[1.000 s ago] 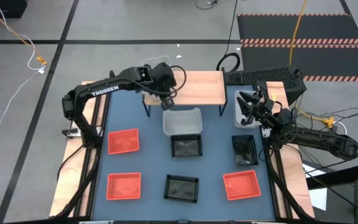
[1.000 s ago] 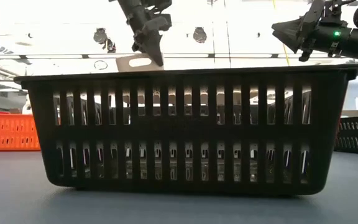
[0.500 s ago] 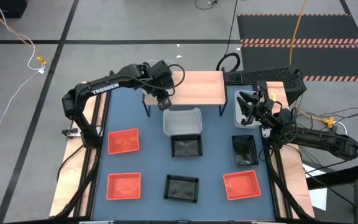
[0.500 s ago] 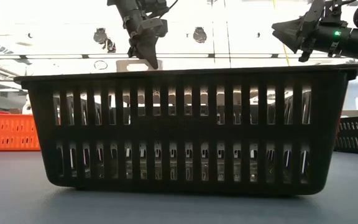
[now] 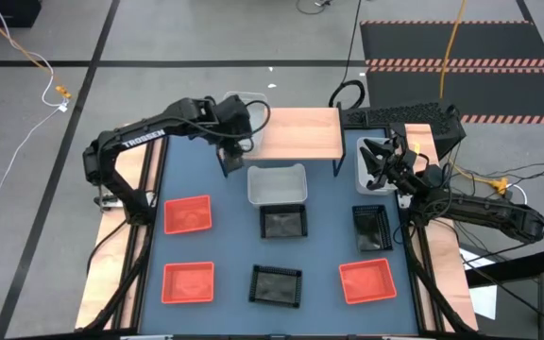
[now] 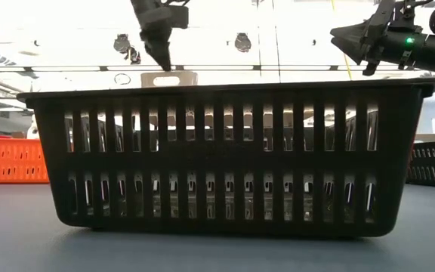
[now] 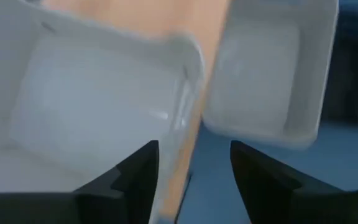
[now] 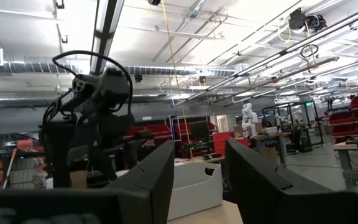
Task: Stack baskets on shelf by color
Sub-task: Put the left gray bin on the shelf, then stack the left gray bin on top of the other gray bin on the shelf
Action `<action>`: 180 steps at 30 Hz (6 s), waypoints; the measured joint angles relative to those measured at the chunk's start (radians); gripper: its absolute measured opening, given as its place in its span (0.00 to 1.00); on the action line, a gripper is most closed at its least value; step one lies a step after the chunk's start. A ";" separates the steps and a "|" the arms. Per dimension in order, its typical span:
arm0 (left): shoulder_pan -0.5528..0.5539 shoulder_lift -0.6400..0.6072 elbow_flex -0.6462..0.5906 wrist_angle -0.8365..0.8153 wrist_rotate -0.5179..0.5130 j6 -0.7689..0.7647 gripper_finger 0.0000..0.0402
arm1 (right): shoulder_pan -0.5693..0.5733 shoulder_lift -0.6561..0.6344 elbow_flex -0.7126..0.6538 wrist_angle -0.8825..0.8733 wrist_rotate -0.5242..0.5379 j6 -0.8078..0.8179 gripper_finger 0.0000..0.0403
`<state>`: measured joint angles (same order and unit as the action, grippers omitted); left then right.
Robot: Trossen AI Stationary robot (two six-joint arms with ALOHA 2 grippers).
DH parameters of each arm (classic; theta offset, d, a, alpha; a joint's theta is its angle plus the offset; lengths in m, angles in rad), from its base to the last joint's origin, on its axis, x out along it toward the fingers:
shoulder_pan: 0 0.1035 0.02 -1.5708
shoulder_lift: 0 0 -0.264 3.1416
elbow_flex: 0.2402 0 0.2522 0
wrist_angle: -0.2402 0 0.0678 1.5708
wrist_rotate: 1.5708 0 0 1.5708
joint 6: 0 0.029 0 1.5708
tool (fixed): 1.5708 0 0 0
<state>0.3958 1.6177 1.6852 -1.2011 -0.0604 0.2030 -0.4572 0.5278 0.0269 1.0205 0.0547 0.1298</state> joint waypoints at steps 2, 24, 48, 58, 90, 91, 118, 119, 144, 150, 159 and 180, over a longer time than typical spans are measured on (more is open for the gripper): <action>0.001 0.001 0.000 -0.069 -0.023 0.034 0.53 | 0.000 0.000 0.000 0.000 0.000 0.015 0.35; -0.015 0.003 0.000 -0.158 -0.070 -0.078 0.39 | 0.000 0.000 0.000 0.000 -0.003 0.042 0.35; -0.174 -0.011 0.004 -0.081 -0.469 0.021 0.49 | 0.000 0.000 0.000 0.000 -0.059 0.096 0.35; -0.139 -0.017 0.004 -0.092 -0.414 0.106 0.50 | 0.001 0.004 0.000 -0.011 -0.113 0.191 0.35; 0.043 -0.017 0.004 -0.183 -0.086 0.101 0.25 | 0.231 0.010 0.000 0.156 -0.109 0.244 0.35; 0.041 -0.024 0.003 -0.191 -0.112 0.101 0.25 | 0.242 0.010 0.000 0.161 -0.109 0.236 0.35; -0.434 -0.133 -0.447 1.135 -0.068 -0.314 0.25 | 0.484 0.122 0.092 0.066 0.123 0.023 0.35; -0.440 -0.112 -0.460 1.217 -0.099 -0.338 0.25 | 0.485 0.126 0.092 0.059 0.162 0.044 0.35; -0.466 0.248 -0.219 0.673 -0.206 -0.335 0.23 | 0.484 0.107 0.095 -0.023 0.237 0.183 0.35; -0.450 0.271 -0.217 0.680 -0.206 -0.319 0.23 | 0.484 0.098 0.095 -0.006 0.232 0.186 0.35; -0.426 0.340 -0.219 0.671 -0.206 -0.265 0.23 | 0.484 0.076 0.095 -0.009 0.230 0.127 0.35; -0.402 0.347 -0.219 0.640 -0.203 -0.212 0.02 | 0.484 0.075 0.095 -0.009 0.228 0.118 0.35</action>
<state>-0.0059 1.9648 1.4658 -0.5606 -0.2634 -0.0093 0.0265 0.6029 0.1223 1.0115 0.2829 0.2481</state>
